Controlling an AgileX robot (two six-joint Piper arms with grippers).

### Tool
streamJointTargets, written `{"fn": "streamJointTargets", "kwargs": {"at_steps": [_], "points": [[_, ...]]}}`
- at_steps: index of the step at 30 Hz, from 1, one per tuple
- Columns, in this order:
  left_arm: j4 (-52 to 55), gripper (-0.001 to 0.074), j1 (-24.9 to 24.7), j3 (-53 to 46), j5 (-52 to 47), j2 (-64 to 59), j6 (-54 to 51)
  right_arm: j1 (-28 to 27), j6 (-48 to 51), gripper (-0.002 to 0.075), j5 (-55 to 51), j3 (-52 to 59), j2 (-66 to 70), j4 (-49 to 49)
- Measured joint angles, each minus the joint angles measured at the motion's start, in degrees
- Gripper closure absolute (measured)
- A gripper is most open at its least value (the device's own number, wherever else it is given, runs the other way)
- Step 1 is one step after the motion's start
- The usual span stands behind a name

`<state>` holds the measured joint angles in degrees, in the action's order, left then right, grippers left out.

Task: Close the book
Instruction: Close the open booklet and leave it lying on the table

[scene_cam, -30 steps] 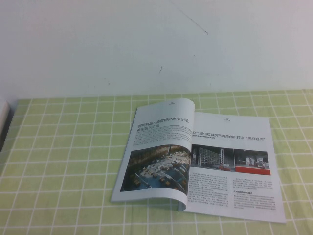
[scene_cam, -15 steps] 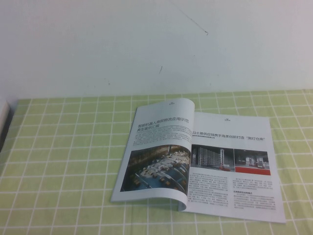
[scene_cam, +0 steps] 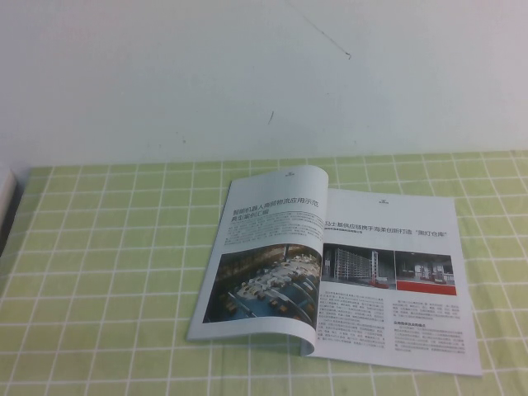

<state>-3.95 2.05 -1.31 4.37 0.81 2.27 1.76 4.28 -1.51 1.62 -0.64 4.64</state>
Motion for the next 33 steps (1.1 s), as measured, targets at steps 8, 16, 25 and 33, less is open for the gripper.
{"fn": "streamJointTargets", "kwargs": {"at_steps": [8,16,25,33], "points": [[0.00,0.0739,0.00,0.00,33.86,0.00,-0.12,0.00,0.00,0.0729,29.23,0.00,0.00,0.40],[0.18,0.0739,0.00,0.00,46.50,0.00,0.14,0.00,-1.31,0.0729,47.71,0.00,0.00,0.50],[0.27,0.0739,0.00,0.00,47.30,0.00,0.75,0.00,-0.72,0.0729,45.01,-0.32,-0.09,0.50],[1.76,0.0739,0.00,12.45,17.19,0.04,11.91,0.00,-0.20,0.0729,24.37,-15.40,-0.09,0.50]]}}
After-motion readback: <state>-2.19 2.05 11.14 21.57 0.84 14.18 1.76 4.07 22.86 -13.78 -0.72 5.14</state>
